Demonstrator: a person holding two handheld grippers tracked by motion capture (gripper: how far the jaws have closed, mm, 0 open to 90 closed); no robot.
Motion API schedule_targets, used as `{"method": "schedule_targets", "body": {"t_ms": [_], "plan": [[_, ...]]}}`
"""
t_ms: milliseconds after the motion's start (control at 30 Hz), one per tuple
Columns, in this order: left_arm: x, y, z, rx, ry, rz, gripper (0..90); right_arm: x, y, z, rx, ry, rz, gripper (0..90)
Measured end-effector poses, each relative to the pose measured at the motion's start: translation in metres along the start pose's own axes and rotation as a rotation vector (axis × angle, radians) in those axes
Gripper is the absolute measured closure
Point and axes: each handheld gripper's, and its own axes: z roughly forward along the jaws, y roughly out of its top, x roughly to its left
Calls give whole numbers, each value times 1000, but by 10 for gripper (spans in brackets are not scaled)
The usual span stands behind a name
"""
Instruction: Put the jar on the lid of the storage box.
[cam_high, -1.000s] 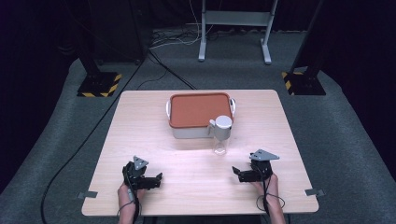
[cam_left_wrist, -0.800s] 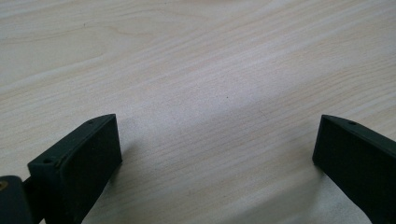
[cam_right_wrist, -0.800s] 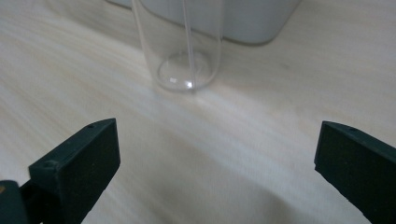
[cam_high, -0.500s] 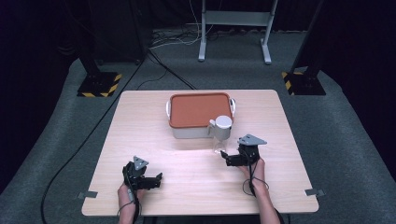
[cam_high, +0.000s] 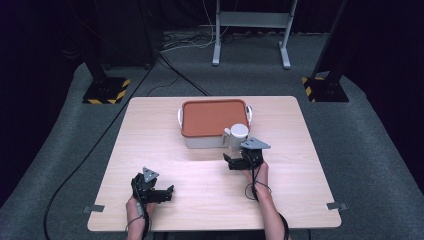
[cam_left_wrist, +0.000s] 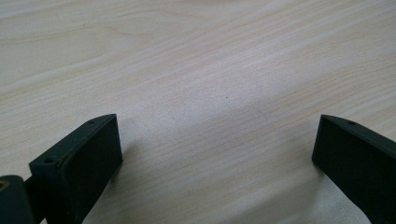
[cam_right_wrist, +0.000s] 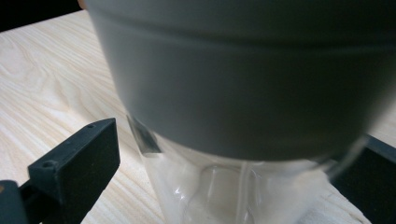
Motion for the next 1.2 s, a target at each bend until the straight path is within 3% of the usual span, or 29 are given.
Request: {"method": "schedule_targets", "body": {"t_ms": [133,267,300,500,667,1200], "plan": [[0,0,0,-1,0,0,11,1,-4,3,-6,30,-6,0],[0,0,0,-1,1,0,11,2,-4,3,-6,10,-16,0],[0,0,0,-2,1,1,12,4,-4,2,-13,-32,-23,68],[0,0,0,0,1,1,11,0,-5,-1,-19,-24,9,190],[0,0,0,-1,0,0,11,1,-5,-4,-33,-40,1,291],[0,0,0,-1,0,0,12,2,-5,-5,-30,-46,-10,297]]}}
